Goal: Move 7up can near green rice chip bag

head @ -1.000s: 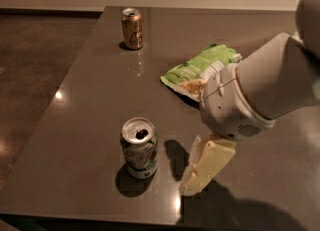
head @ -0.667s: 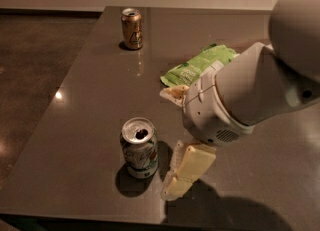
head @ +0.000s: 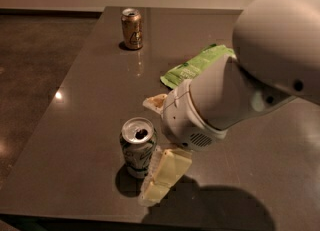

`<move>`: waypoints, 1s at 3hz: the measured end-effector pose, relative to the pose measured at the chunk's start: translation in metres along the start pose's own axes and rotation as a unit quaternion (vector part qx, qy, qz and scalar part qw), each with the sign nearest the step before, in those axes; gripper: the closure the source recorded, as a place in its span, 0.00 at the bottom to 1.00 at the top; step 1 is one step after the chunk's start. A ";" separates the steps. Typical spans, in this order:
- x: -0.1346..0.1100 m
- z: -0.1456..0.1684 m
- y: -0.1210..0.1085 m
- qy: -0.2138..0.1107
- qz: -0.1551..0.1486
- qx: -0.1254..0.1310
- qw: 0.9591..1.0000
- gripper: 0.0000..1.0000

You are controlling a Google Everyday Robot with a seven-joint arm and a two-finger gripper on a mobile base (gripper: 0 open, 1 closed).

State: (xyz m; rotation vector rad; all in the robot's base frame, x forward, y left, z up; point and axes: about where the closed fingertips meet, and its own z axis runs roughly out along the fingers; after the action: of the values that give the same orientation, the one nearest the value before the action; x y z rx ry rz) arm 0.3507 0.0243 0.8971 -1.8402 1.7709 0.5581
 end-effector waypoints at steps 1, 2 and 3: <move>-0.004 0.010 0.000 -0.008 0.002 -0.012 1.000 0.25; -0.007 0.011 -0.004 -0.018 0.005 -0.021 1.000 0.48; -0.008 0.002 -0.014 -0.028 0.016 -0.018 0.999 0.72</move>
Offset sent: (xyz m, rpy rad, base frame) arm 0.0120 0.0122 -0.0031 0.0621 0.0687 0.0270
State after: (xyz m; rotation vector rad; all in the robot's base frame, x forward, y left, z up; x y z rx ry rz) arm 0.3643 0.0314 0.9016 -1.8048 1.7666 0.6516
